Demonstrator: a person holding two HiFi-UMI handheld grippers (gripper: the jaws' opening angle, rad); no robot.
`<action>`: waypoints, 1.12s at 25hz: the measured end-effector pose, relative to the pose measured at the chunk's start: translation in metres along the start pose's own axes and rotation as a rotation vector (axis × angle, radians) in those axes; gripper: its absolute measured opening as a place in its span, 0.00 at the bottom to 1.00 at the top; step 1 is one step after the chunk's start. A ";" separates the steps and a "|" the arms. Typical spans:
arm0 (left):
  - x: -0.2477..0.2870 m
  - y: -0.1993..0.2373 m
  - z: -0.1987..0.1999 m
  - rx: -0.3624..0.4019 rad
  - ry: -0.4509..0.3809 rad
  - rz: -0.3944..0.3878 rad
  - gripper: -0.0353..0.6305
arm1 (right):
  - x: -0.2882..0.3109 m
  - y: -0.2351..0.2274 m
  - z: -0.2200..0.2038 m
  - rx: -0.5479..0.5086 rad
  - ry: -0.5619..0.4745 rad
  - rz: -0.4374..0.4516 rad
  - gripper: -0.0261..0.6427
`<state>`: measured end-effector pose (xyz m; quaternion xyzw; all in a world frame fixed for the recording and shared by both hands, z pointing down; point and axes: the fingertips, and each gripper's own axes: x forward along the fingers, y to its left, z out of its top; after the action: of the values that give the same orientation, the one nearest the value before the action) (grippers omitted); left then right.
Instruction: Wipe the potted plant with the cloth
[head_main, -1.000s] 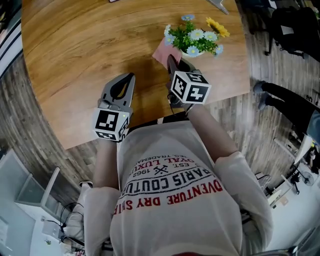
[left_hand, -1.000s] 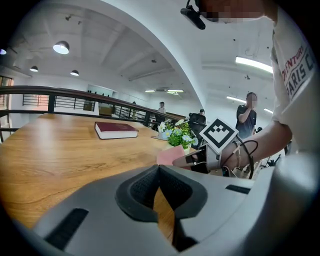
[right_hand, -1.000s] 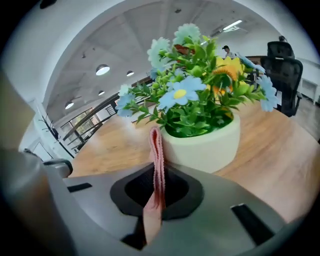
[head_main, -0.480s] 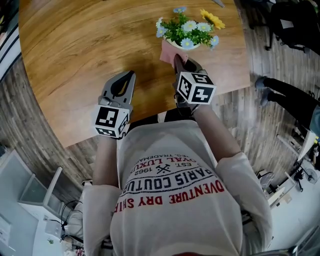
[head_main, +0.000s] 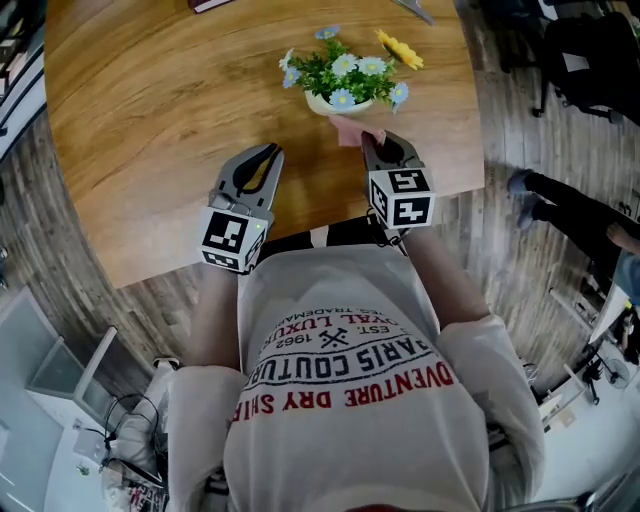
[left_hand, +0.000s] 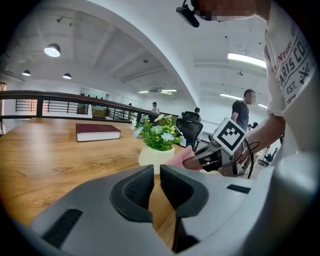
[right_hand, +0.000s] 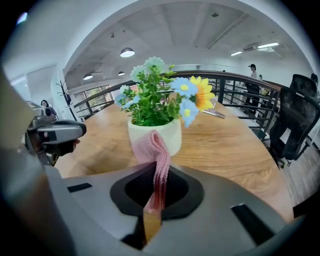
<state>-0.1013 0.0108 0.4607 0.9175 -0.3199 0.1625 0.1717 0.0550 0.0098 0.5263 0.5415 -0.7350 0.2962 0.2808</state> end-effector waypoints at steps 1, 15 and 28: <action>0.007 -0.004 0.000 0.003 0.003 -0.007 0.14 | -0.002 -0.008 -0.001 -0.004 0.003 -0.002 0.09; 0.104 -0.006 0.022 0.184 -0.003 -0.057 0.70 | 0.002 -0.106 0.022 -0.113 0.008 -0.050 0.09; 0.151 -0.009 0.022 0.304 0.033 -0.279 0.86 | 0.022 -0.112 0.042 -0.188 -0.021 -0.015 0.09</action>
<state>0.0205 -0.0721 0.5010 0.9655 -0.1583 0.1986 0.0572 0.1538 -0.0617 0.5293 0.5214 -0.7583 0.2182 0.3249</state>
